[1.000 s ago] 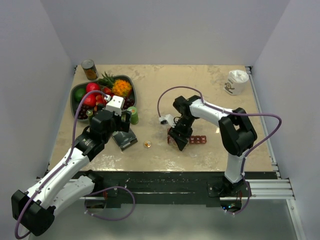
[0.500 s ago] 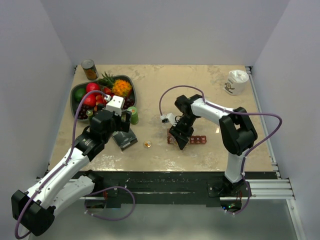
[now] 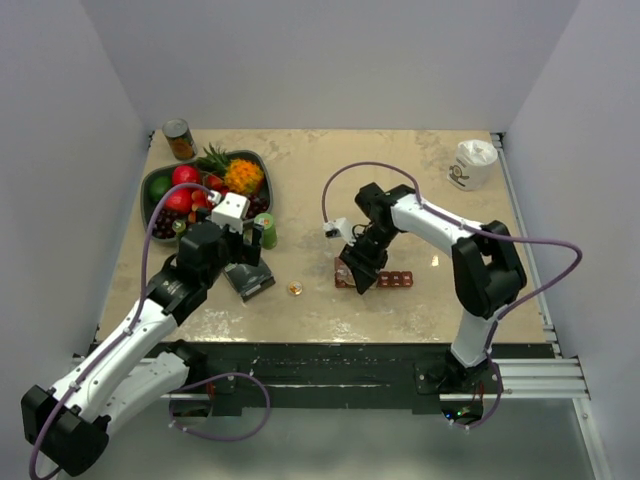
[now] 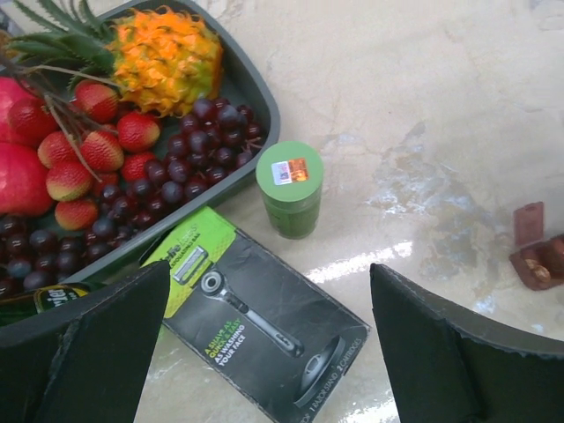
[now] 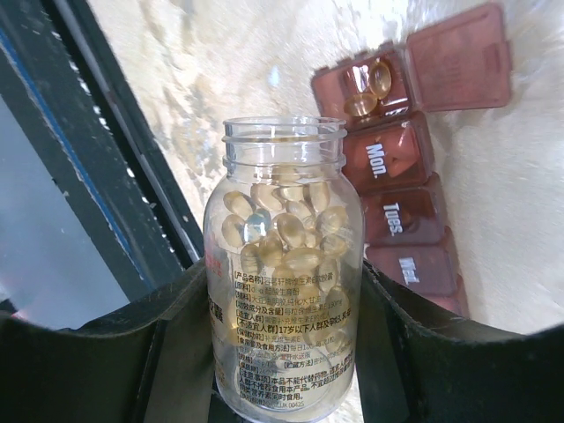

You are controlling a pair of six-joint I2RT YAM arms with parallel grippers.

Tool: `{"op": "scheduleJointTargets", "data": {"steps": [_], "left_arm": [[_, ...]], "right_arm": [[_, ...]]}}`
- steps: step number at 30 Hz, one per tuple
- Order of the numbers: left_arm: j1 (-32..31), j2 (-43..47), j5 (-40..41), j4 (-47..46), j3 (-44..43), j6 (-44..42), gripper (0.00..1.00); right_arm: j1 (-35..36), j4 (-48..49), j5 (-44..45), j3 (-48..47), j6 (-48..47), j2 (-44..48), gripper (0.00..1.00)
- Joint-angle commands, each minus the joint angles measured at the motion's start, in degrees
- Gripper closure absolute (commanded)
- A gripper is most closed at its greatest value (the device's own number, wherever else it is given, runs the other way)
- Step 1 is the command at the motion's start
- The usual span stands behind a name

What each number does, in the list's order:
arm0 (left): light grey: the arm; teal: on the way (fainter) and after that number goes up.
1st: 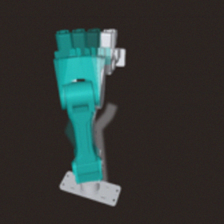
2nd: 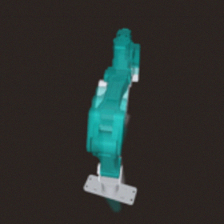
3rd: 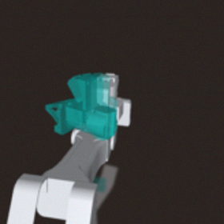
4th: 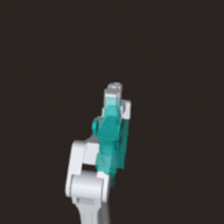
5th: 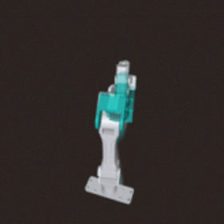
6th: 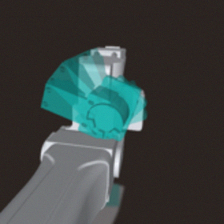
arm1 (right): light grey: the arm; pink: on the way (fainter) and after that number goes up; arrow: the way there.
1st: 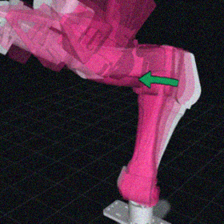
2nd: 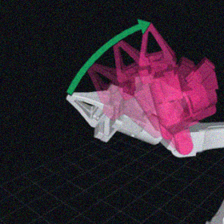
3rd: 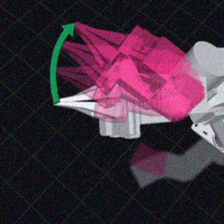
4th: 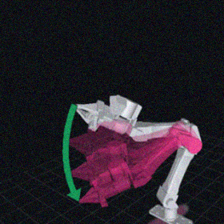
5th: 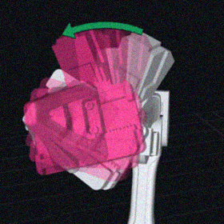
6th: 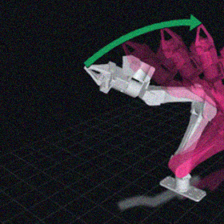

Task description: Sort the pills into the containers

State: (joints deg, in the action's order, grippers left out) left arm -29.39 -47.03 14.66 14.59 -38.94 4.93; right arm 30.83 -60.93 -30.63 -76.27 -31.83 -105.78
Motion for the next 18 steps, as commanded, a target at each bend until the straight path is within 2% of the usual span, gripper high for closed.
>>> {"op": "scheduleJointTargets", "data": {"steps": [1,10,13,16,17,18], "left_arm": [[0.6,2.8,-8.5,-5.2,1.4,1.0,0.01],[0.6,4.1,-29.3,-8.4,3.3,-1.7,0.01],[0.6,3.4,-34.3,-9.4,4.6,-2.5,0.01],[0.6,0.4,-37.6,-9.3,4.7,-2.6,0.02],[0.6,-1.4,-38.3,-9.1,4.5,-2.6,0.03],[0.5,-2.2,-39.1,-9.1,4.5,-2.7,0.03]], "right_arm": [[-0.9,1.4,-5.1,-0.5,-2.4,8.5,0.99],[-3.5,12.3,-5.8,0.2,-3.1,22.9,0.98],[-4.4,18.0,-5.5,0.2,-3.7,28.7,0.97],[-4.7,28.2,-4.3,3.5,-3.4,36.0,0.97],[-4.8,32.8,-2.7,4.5,-2.5,37.1,0.98],[-5.0,33.1,-2.1,3.8,0.0,37.0,0.98]]}}
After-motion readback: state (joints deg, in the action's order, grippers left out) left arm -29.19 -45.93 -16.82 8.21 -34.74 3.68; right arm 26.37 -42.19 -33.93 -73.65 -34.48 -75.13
